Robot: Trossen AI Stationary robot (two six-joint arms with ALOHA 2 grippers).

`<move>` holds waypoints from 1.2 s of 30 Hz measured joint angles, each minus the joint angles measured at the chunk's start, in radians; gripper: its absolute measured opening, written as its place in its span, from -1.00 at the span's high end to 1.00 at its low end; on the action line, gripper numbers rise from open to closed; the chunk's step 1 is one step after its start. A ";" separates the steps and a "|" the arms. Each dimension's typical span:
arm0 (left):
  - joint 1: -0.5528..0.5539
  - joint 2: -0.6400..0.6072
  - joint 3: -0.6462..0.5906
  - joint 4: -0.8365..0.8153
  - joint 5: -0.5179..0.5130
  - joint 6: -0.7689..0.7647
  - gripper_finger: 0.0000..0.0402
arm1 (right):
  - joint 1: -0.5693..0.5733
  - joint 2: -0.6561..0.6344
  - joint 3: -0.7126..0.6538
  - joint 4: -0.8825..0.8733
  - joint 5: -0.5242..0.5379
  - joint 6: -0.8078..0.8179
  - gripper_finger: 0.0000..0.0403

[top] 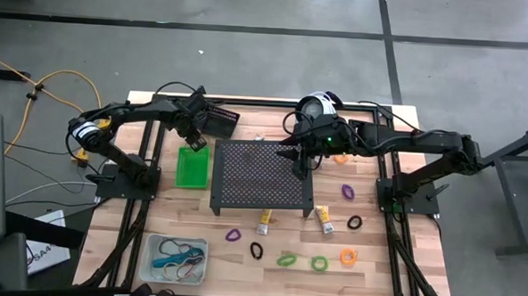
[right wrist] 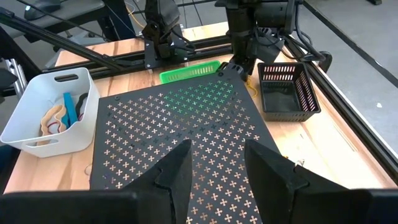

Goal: Pick & Place Office Desk Supplies
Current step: Put the yellow rubber band into the white bin

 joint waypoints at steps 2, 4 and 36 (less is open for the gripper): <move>0.001 0.000 0.000 -0.001 0.020 -0.014 0.44 | 0.000 0.000 0.000 0.000 0.000 0.000 0.33; 0.001 0.000 0.000 -0.003 0.030 -0.017 0.45 | 0.000 0.000 0.000 0.000 0.000 0.000 0.33; -0.041 -0.103 -0.001 -0.130 -0.068 -0.157 1.00 | 0.000 0.000 0.000 0.000 0.000 0.000 0.33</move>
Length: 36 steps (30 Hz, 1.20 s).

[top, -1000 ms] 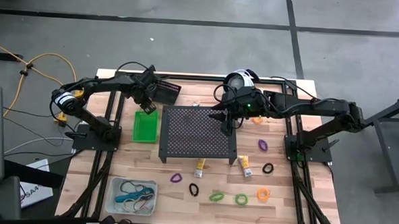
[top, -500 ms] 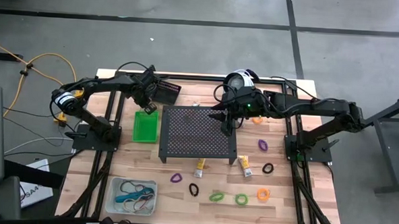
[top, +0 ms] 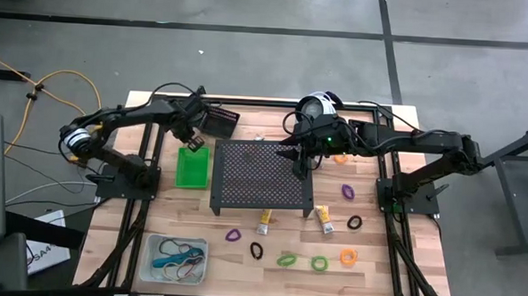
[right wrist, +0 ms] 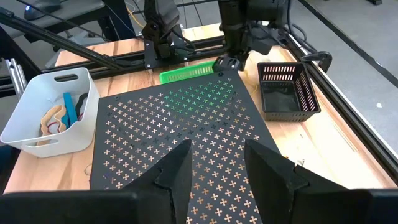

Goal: Pick & Place Office Desk Supplies
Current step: Put the yellow rubber band into the white bin

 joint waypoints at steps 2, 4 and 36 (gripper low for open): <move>-0.016 -0.030 0.000 -0.013 -0.028 -0.017 1.00 | 0.000 0.000 0.000 0.000 0.000 0.000 0.33; -0.034 -0.056 0.000 -0.031 -0.055 -0.036 1.00 | 0.000 0.000 0.000 0.000 0.000 0.000 0.33; -0.322 -0.490 0.005 -0.164 -0.329 -0.230 1.00 | 0.000 0.000 0.000 0.000 0.000 0.000 0.33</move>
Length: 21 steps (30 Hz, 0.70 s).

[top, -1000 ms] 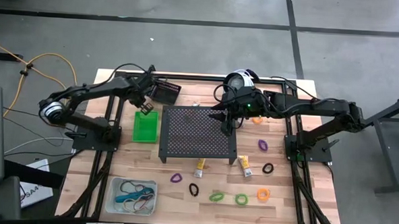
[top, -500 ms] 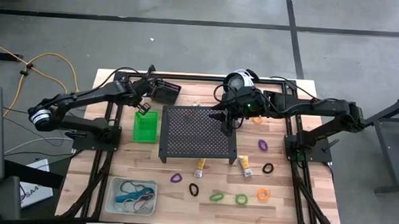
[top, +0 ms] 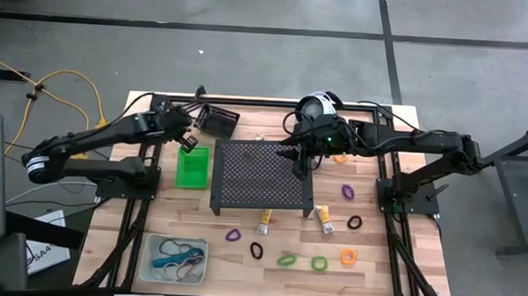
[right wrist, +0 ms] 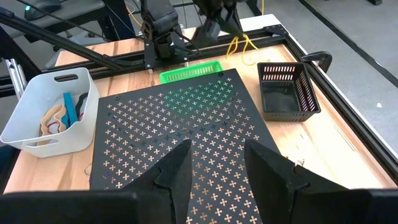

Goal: Pick & Place Office Desk Supplies
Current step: Put the yellow rubber band into the white bin

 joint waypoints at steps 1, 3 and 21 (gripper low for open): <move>-0.004 -0.019 0.005 0.000 0.000 0.005 1.00 | 0.000 0.000 0.000 0.000 0.000 0.000 0.33; -0.011 -0.056 0.014 0.006 0.000 0.019 1.00 | 0.000 0.000 0.000 0.000 0.000 0.000 0.33; -0.059 -0.149 0.024 0.332 0.040 0.303 1.00 | 0.000 0.000 0.000 0.000 0.000 0.000 0.33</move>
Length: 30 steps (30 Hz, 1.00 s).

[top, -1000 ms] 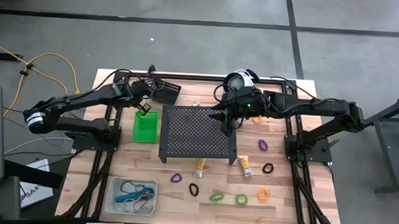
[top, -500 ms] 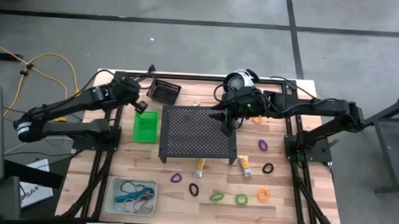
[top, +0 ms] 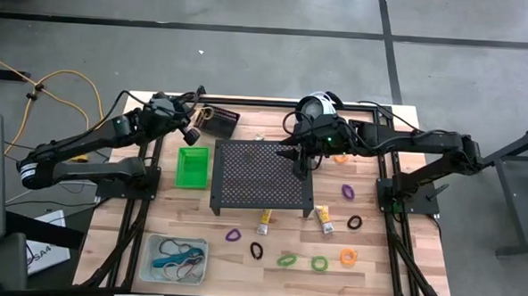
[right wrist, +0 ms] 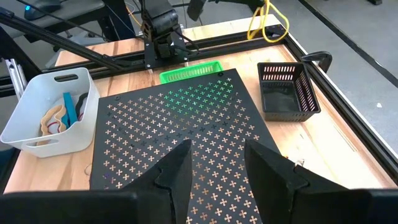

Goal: Pick & Place Office Desk Supplies
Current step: Put the yellow rubber band into the white bin

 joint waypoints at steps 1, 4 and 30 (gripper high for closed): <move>-0.014 0.000 0.000 0.013 0.001 0.012 1.00 | 0.000 0.000 0.000 0.000 0.000 0.000 0.33; -0.062 0.000 0.000 0.053 0.001 0.034 1.00 | 0.000 0.000 0.000 0.000 0.000 0.000 0.33; -0.873 0.000 0.000 0.130 0.000 -0.011 1.00 | 0.000 0.000 0.000 0.000 0.000 0.000 0.33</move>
